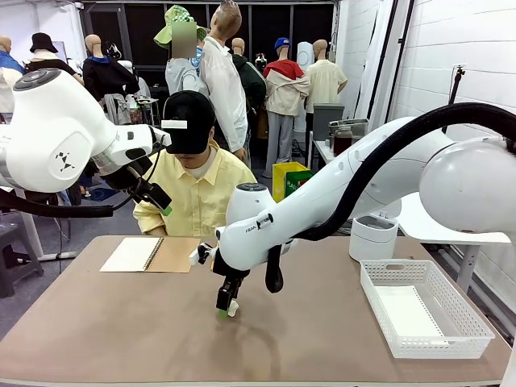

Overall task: Sort the paper based on its condition.
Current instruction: If a person hands you a paper, place it in the Organizing basket , and if it's crumpled, put it in the Trash can.

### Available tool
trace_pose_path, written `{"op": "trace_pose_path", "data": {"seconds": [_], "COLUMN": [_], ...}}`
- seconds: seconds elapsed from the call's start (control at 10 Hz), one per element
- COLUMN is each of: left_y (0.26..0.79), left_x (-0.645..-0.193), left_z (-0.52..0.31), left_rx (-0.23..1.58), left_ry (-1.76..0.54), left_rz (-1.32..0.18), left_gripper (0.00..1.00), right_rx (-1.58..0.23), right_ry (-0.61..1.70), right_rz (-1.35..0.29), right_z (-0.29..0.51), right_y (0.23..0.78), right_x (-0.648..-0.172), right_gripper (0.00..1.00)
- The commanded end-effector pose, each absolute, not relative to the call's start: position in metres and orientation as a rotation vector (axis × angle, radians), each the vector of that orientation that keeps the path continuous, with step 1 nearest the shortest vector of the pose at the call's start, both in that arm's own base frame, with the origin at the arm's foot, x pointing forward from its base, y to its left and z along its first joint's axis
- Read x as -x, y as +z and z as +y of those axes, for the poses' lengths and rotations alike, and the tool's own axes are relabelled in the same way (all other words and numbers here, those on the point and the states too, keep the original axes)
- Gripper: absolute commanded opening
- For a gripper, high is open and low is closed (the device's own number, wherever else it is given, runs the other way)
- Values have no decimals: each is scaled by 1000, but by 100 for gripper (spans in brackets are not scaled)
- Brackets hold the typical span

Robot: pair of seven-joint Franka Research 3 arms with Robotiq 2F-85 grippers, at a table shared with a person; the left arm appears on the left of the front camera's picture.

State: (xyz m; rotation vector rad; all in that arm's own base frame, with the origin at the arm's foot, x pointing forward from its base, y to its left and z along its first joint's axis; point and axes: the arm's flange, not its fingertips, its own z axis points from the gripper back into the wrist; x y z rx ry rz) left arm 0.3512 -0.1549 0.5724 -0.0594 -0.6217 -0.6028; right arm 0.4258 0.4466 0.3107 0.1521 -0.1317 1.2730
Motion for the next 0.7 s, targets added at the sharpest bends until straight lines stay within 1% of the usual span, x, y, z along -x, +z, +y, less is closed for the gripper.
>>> {"op": "trace_pose_path", "data": {"seconds": [0.0,0.2,0.5,0.6], "left_y": [573,573,573,573], "left_x": [-351,-351,-351,-351], "left_z": [-154,-154,-154,-154], "left_rx": [61,61,61,61], "left_ry": [-602,-602,-602,-602], "left_rz": [-623,-623,-623,-623], "left_gripper": [100,100,100,100], "right_rx": [-120,-120,-114,-125], "right_ry": [1250,1244,1235,1210], "right_rz": [-123,-133,-132,-132], "right_z": [454,454,450,439], "right_y": [310,311,314,324], "right_x": [-430,-431,-433,-433], "right_gripper": [40,1,1,1]}}
